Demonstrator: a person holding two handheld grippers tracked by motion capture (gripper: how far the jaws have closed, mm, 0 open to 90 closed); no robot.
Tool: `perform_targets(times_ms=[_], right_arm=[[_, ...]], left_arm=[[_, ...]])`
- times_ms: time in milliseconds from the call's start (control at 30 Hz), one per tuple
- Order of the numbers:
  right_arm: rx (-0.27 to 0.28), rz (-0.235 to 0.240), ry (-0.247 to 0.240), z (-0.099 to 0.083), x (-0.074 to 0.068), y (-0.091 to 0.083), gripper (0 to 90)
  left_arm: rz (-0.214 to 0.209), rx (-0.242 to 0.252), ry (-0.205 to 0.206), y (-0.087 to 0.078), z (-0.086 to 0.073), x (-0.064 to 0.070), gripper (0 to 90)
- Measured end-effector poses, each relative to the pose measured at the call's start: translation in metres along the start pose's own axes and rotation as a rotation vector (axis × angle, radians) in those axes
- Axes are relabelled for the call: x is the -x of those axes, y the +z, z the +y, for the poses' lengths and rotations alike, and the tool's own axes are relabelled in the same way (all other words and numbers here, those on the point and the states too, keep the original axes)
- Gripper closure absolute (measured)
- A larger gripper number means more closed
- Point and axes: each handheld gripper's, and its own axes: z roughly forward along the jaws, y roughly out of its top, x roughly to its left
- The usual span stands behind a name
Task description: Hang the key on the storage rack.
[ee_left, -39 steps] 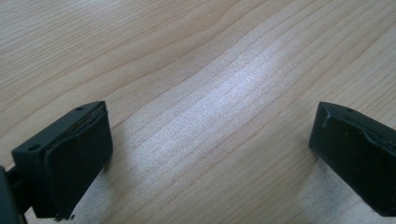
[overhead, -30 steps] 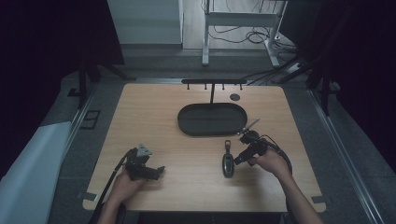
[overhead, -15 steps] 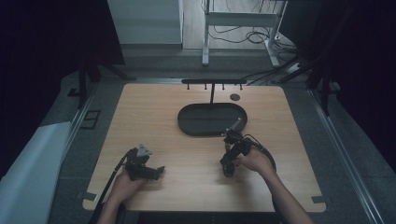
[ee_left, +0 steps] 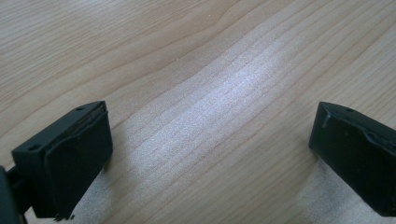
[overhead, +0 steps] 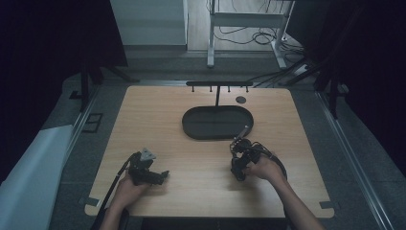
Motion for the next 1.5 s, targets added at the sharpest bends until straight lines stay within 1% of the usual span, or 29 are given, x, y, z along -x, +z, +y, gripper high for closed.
perform_targets(times_ms=[100,167,200,267,333,400,500,567,667,733,900,1100,1233,1267,1500], right_arm=[[-0.008,-0.035,0.011,-0.005,0.008,-0.004,6.6],[-0.003,-0.028,0.023,-0.007,0.011,-0.005,8.7],[-0.001,-0.017,0.027,-0.007,0.011,-0.005,10.0],[-0.006,-0.01,0.013,-0.005,0.01,-0.003,12.5],[-0.019,-0.015,0.009,-0.002,0.007,0.0,15.2],[-0.031,-0.016,0.016,0.001,0.004,0.001,20.9],[-0.053,0.0,0.032,0.006,0.001,0.004,29.2],[-0.071,0.0,0.043,0.008,0.0,0.005,31.6],[-0.083,-0.001,0.059,0.008,0.0,0.004,37.2],[-0.083,0.001,0.054,0.008,0.0,0.003,45.6],[-0.114,0.002,0.029,0.009,0.001,0.002,47.7],[-0.103,0.035,0.021,0.008,0.005,0.0,48.2],[-0.095,0.038,0.013,0.008,0.006,-0.006,48.3],[-0.094,0.046,0.013,0.008,0.006,-0.009,48.3],[-0.07,0.053,0.017,0.01,0.012,-0.027,48.5]], left_arm=[[0.0,0.0,0.0,0.0,0.0,0.0,0.0],[0.0,0.0,0.0,0.0,0.0,0.0,0.0],[0.0,0.004,-0.005,0.0,0.0,0.0,0.0],[0.0,0.0,0.0,0.0,0.0,0.0,0.0],[0.0,0.0,0.0,0.0,0.0,0.0,0.0],[0.0,0.0,0.0,0.0,0.0,0.0,0.0],[0.0,0.0,0.0,0.0,0.0,0.0,0.0],[0.0,0.0,0.0,0.0,0.0,0.0,0.0],[0.0,0.0,0.0,0.0,0.0,0.0,0.0],[0.0,0.0,0.0,0.0,0.0,0.0,0.0],[0.0,0.0,0.0,0.0,0.0,0.0,0.0],[0.0,0.0,0.0,0.0,0.0,0.0,0.0],[0.0,0.0,0.0,0.0,0.0,0.0,0.0],[0.0,0.0,0.0,0.0,0.0,0.0,0.0],[0.0,-0.001,0.001,0.0,0.0,0.0,0.0]])
